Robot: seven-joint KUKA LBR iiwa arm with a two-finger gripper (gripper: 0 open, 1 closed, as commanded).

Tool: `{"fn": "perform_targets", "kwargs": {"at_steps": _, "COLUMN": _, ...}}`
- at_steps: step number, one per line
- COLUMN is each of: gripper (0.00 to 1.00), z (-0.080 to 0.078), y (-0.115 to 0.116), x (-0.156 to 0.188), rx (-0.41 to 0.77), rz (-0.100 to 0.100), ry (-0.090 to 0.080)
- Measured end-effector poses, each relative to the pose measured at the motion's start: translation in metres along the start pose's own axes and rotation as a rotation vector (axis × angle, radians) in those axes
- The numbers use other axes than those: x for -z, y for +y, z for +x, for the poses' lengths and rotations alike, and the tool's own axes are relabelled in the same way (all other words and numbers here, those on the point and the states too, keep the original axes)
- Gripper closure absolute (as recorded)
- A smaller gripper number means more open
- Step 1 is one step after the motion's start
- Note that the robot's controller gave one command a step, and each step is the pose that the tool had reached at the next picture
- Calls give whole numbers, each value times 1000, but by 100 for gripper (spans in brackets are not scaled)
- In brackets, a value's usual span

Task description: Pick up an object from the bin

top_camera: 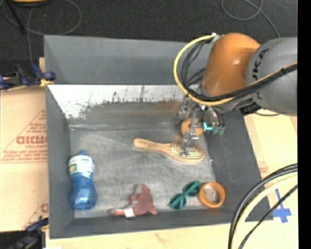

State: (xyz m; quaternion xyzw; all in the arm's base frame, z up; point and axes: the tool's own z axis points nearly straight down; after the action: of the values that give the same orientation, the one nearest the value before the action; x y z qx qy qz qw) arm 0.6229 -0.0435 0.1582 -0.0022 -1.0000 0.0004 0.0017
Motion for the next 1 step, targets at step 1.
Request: {"fn": "perform_targets", "kwargs": {"at_steps": 1, "gripper": 0, "z": -2, "y": 0, "x": 5, "rx": 0, "rz": 1, "ry": -8}}
